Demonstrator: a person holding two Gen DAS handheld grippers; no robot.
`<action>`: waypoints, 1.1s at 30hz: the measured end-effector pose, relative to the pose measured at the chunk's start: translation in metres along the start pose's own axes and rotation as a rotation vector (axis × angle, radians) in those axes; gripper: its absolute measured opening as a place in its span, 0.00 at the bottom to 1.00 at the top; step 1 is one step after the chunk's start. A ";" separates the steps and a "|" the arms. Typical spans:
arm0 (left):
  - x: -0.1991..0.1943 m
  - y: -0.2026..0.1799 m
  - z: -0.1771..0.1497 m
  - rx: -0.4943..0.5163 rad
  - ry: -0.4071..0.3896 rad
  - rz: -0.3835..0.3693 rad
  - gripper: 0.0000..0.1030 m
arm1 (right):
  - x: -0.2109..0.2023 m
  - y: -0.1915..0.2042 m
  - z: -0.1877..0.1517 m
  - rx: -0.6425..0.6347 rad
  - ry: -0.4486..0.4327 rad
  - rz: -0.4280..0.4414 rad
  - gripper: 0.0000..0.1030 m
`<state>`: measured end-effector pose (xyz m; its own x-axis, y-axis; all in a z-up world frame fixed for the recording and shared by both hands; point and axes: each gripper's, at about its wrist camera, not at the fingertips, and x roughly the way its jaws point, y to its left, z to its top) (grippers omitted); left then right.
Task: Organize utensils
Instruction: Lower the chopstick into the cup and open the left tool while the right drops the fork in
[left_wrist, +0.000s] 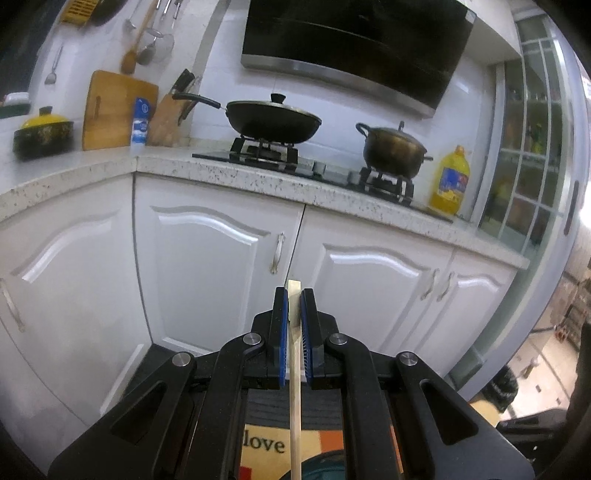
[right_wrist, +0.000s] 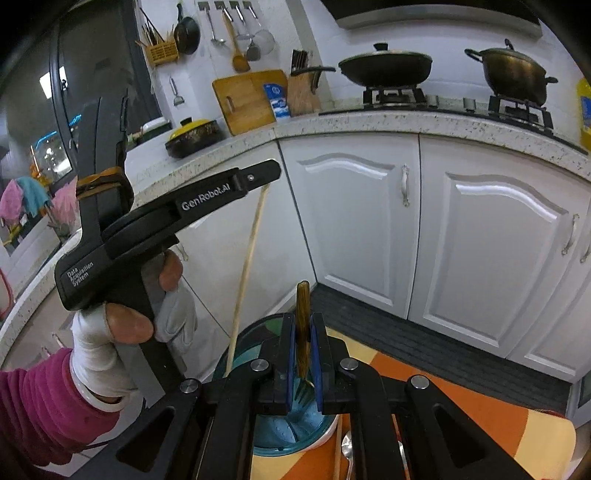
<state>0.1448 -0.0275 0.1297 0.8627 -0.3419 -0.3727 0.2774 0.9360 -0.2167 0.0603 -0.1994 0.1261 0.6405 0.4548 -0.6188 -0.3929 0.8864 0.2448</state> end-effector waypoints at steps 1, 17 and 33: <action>-0.001 -0.001 -0.003 0.005 -0.001 0.005 0.05 | 0.002 0.000 -0.001 -0.001 0.009 0.000 0.07; -0.011 0.000 -0.033 0.019 0.015 0.022 0.05 | 0.032 0.000 -0.013 -0.007 0.131 0.031 0.07; -0.034 0.019 -0.043 -0.038 0.134 0.052 0.47 | 0.021 -0.009 -0.016 0.078 0.102 0.020 0.13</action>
<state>0.1020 -0.0019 0.0995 0.8106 -0.3037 -0.5007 0.2156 0.9497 -0.2271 0.0672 -0.1986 0.0991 0.5611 0.4646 -0.6850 -0.3499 0.8832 0.3123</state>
